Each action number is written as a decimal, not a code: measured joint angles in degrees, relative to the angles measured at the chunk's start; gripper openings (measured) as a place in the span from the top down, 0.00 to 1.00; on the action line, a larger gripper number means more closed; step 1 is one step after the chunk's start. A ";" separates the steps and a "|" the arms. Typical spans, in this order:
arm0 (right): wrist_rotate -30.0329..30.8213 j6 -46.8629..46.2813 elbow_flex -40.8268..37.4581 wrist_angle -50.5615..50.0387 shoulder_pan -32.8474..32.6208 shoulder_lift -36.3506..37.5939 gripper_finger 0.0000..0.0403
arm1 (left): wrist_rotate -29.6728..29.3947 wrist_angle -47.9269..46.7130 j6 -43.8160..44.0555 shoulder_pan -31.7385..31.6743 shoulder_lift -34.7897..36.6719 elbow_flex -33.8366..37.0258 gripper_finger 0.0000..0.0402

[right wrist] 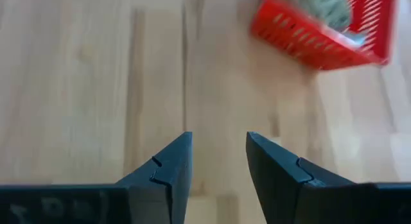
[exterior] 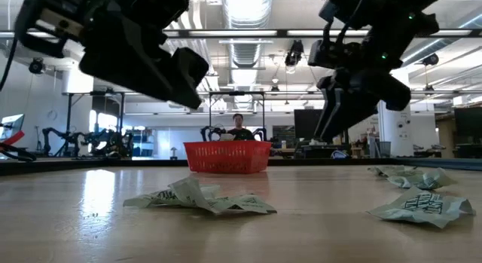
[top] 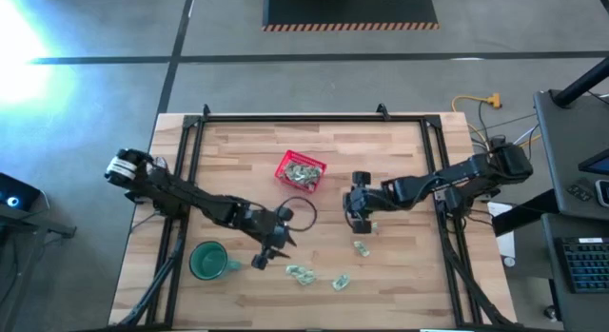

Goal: Pick and place items into bin
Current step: Put the stevia packet into the red bin

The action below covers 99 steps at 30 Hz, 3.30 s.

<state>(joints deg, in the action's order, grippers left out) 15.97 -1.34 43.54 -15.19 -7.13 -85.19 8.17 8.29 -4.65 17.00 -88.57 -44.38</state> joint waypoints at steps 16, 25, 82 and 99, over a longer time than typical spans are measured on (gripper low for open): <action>0.28 -0.19 -0.49 -0.05 -0.49 0.50 0.73 | 4.48 9.22 4.42 1.99 -12.46 -1.18 0.60; 0.27 -0.18 -0.49 -0.24 -0.49 0.50 0.76 | 4.69 9.22 4.34 1.97 -15.43 -2.00 0.60; 0.63 -0.16 -0.71 -0.84 -0.49 0.46 0.82 | -53.32 -1.69 -17.90 -4.98 4.35 -1.01 0.99; 0.63 0.43 -0.71 -0.82 -0.47 0.46 0.82 | -44.88 -1.31 -18.18 -22.31 1.26 -0.96 0.99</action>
<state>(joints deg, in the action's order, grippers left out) 16.60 -0.91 42.83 -16.01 -7.60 -84.73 -36.71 6.98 -22.83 -5.32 -87.31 -45.34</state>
